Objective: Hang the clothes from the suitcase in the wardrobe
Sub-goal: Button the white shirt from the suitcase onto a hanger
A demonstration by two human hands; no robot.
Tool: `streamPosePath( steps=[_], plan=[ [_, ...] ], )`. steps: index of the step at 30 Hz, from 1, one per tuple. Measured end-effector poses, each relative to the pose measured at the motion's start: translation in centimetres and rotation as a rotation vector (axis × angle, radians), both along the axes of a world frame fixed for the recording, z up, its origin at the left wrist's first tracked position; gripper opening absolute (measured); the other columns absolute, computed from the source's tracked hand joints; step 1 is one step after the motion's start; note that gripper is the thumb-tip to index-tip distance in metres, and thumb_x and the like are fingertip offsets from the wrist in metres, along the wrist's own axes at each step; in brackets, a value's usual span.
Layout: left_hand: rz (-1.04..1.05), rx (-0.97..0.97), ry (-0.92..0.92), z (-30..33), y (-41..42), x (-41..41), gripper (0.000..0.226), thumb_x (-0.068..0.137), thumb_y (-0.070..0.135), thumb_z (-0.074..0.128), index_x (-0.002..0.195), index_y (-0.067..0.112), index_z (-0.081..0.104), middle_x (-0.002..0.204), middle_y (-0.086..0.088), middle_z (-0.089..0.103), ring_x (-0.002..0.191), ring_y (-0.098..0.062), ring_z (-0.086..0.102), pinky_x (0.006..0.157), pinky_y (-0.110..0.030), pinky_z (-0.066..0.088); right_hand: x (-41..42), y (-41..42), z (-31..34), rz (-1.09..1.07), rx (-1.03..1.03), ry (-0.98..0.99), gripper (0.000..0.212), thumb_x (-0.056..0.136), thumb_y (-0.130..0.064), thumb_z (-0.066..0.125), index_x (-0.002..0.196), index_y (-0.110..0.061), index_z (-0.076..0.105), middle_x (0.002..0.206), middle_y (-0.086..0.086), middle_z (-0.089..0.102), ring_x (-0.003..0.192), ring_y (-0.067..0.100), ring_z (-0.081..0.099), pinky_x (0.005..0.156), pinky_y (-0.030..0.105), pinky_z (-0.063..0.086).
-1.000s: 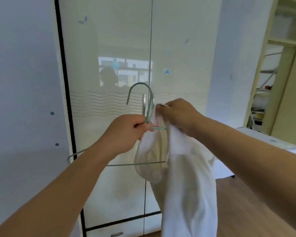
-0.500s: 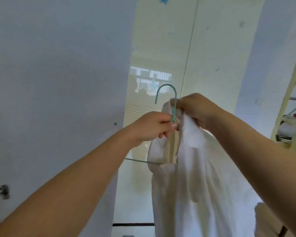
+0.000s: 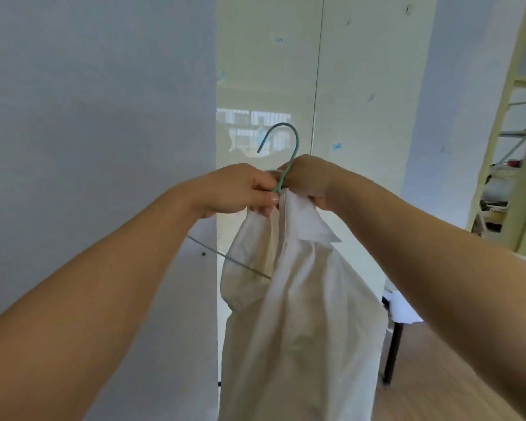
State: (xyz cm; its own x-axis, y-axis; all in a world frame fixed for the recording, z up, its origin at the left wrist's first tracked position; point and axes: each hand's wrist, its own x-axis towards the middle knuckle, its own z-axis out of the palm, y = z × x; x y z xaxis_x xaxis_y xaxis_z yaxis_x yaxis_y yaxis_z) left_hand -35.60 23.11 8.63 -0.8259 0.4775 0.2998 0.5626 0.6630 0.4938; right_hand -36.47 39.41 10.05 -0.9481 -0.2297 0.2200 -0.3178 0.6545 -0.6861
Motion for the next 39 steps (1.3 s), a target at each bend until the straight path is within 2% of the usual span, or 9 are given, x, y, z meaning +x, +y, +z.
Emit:
streamPosePath(
  steps=[4, 10, 15, 21, 25, 27, 33, 36, 39],
  plan=[
    [0.068, 0.131, 0.099, -1.6, 1.0, -0.5, 0.036, 0.093, 0.021, 0.062, 0.063, 0.003, 0.052, 0.072, -0.001, 0.037, 0.066, -0.01, 0.036, 0.065, -0.03, 0.029, -0.9, 1.9, 0.1, 0.051, -0.528, -0.085, 0.017, 0.096, -0.026, 0.058, 0.094, -0.01, 0.066, 0.092, 0.009, 0.068, 0.078, 0.019, 0.064, 0.068, 0.028, 0.056],
    [0.231, 0.227, 0.063, -2.6, 2.1, -1.3, 0.028, 0.094, 0.018, 0.058, 0.092, -0.009, 0.063, 0.082, -0.009, 0.053, 0.077, -0.016, 0.049, 0.071, -0.028, 0.035, -0.4, 3.6, -0.4, 0.287, -0.458, -0.087, 0.031, 0.093, -0.028, 0.06, 0.119, -0.011, 0.061, 0.109, 0.007, 0.069, 0.098, 0.019, 0.065, 0.09, 0.032, 0.053],
    [0.459, 0.376, 0.163, -1.8, 0.4, -1.9, 0.022, 0.093, 0.021, 0.06, 0.1, 0.004, 0.073, 0.098, -0.014, 0.067, 0.084, -0.017, 0.055, 0.065, -0.024, 0.037, -0.8, 6.9, -2.9, 0.002, 0.239, 0.223, 0.064, 0.059, -0.051, 0.085, 0.101, -0.017, 0.05, 0.098, -0.003, 0.053, 0.084, 0.011, 0.052, 0.068, 0.023, 0.041],
    [0.583, 0.488, 0.157, -0.9, 0.3, -2.9, 0.022, 0.092, 0.021, 0.062, 0.108, 0.008, 0.071, 0.11, -0.014, 0.067, 0.092, -0.019, 0.056, 0.077, -0.026, 0.042, -1.9, 7.8, -9.0, -0.166, 0.64, 0.545, 0.081, 0.046, -0.068, 0.08, 0.108, -0.019, 0.061, 0.139, 0.008, 0.034, 0.134, 0.028, 0.024, 0.11, 0.046, 0.019],
    [0.58, 0.553, 0.113, -0.9, 0.1, -3.0, 0.018, 0.092, 0.02, 0.064, 0.104, 0.011, 0.072, 0.102, -0.011, 0.067, 0.092, -0.017, 0.057, 0.085, -0.027, 0.044, -4.2, 8.3, -12.3, -0.324, 0.6, 0.929, 0.018, 0.058, -0.011, 0.081, 0.069, -0.007, 0.067, 0.104, 0.014, 0.061, 0.104, 0.037, 0.053, 0.086, 0.045, 0.038],
    [0.573, 0.561, 0.096, -1.1, -0.3, -2.8, 0.014, 0.092, 0.019, 0.064, 0.101, 0.013, 0.072, 0.096, -0.007, 0.066, 0.091, -0.017, 0.057, 0.085, -0.027, 0.044, -5.1, 9.0, -12.2, -0.349, 0.506, 0.902, 0.006, 0.07, -0.007, 0.073, 0.067, -0.006, 0.068, 0.091, 0.013, 0.06, 0.091, 0.036, 0.055, 0.074, 0.041, 0.039],
    [0.588, 0.594, 0.052, -1.6, -1.6, -2.9, 0.015, 0.093, 0.017, 0.062, 0.105, 0.011, 0.069, 0.105, -0.008, 0.065, 0.095, -0.017, 0.056, 0.088, -0.027, 0.046, -3.9, 8.4, -12.1, -0.1, 0.528, 0.881, 0.067, 0.055, -0.08, 0.057, 0.079, -0.017, 0.062, 0.09, 0.002, 0.053, 0.087, 0.022, 0.047, 0.076, 0.037, 0.038],
    [0.595, 0.585, 0.035, -1.5, -1.7, -3.2, 0.021, 0.093, 0.016, 0.061, 0.111, 0.007, 0.068, 0.106, -0.009, 0.063, 0.096, -0.018, 0.055, 0.093, -0.029, 0.045, -4.1, 5.5, -13.4, -0.095, 0.667, 0.964, 0.029, 0.06, -0.036, 0.076, 0.067, -0.013, 0.06, 0.079, 0.006, 0.053, 0.075, 0.027, 0.051, 0.066, 0.035, 0.04],
    [0.587, 0.6, 0.035, -1.6, -2.7, -3.0, 0.014, 0.094, 0.016, 0.061, 0.104, 0.01, 0.069, 0.102, -0.006, 0.064, 0.092, -0.016, 0.056, 0.086, -0.027, 0.045, -5.4, 4.3, -12.3, -0.228, 0.457, 0.927, 0.006, 0.064, -0.007, 0.054, 0.066, -0.005, 0.058, 0.073, 0.014, 0.055, 0.071, 0.035, 0.056, 0.058, 0.034, 0.035]
  ],
)
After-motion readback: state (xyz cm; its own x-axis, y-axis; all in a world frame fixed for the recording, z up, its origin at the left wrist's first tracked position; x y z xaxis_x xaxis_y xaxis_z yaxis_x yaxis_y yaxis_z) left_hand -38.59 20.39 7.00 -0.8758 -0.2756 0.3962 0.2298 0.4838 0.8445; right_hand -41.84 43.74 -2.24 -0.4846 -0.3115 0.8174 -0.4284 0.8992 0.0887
